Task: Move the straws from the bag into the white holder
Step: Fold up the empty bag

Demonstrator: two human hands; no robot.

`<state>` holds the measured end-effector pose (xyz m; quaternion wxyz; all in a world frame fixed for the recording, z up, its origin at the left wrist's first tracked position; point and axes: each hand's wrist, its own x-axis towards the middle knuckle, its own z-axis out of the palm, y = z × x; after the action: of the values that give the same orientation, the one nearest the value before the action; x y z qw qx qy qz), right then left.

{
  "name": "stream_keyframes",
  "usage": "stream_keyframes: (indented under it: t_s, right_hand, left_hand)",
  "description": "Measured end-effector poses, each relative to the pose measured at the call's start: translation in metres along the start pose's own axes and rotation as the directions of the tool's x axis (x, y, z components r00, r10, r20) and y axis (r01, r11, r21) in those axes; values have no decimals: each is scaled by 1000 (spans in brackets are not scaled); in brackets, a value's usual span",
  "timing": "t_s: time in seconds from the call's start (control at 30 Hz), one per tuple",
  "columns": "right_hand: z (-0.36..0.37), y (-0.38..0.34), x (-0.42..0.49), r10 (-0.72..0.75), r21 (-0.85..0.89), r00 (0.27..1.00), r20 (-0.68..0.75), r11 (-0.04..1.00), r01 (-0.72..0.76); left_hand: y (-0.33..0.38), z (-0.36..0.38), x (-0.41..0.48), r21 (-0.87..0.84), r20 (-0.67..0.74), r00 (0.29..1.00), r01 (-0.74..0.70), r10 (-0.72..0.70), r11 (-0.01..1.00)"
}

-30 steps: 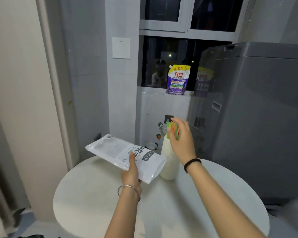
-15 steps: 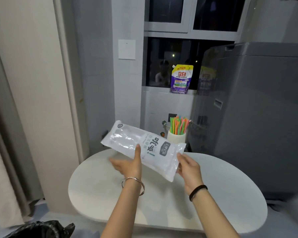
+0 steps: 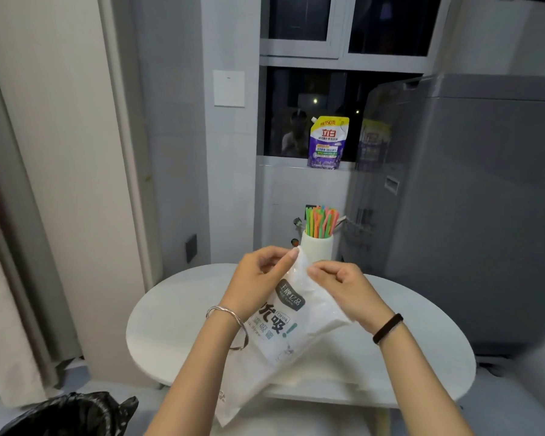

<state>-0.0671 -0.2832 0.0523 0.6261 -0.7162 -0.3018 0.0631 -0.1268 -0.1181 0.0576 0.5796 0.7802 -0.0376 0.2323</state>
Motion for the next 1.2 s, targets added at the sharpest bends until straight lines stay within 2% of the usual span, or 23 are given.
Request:
stream_keyframes:
  t_s: [0.07,0.2,0.37,0.43,0.5,0.57,0.63,0.7,0.77,0.83,0.9,1.0,1.07,1.2]
  right_hand:
    - [7,-3,-3,-11,11,999,43,1000,10]
    - [10,-4,-4,-1,23,999,51,1000,0]
    - [20,-2,-1,2,75,999,51,997,-6]
    - [26,-3,2,2,95,998,58,995,-7]
    - [29,-3,5,11,132,997,73,991,-21]
    - [28,-1,7,37,202,997,65,978,-50]
    - [26,1,10,69,242,998,-9,968,-65]
    - [25,6,13,107,239,988,-108,968,-79]
    - [31,11,16,153,283,981,-122,952,-114]
    - [45,15,18,207,314,978,-36,931,-185]
    - [63,16,17,263,278,958,116,917,-286]
    - [90,16,15,305,154,897,321,917,-367]
    - [98,16,16,327,134,904,274,918,-373]
    - [94,19,25,294,197,956,-1,937,-288]
  left_hand:
    - [2,-1,-2,-89,-23,1000,3,-5,996]
    - [1,-11,-6,-159,-36,998,47,-53,986]
    - [-1,-20,-10,-279,-173,963,155,-208,948]
    - [-3,-23,-11,-277,-193,952,178,-236,944]
    - [-4,-31,-13,-213,-130,962,209,-240,954]
    - [-6,-45,-15,-114,33,952,307,-305,945]
    - [-14,-63,-20,37,160,908,386,-387,922]
    - [-24,-79,-25,132,185,888,402,-421,906]
    - [-28,-86,-27,81,85,924,366,-372,927]
    - [-28,-87,-25,-72,-141,935,318,-325,945]
    - [-30,-86,-22,-212,-320,891,263,-321,941]
    - [-33,-86,-20,-293,-432,839,217,-331,931]
    - [-34,-87,-20,-314,-454,830,191,-323,930]
    - [-37,-94,-18,-205,-431,855,218,-288,954]
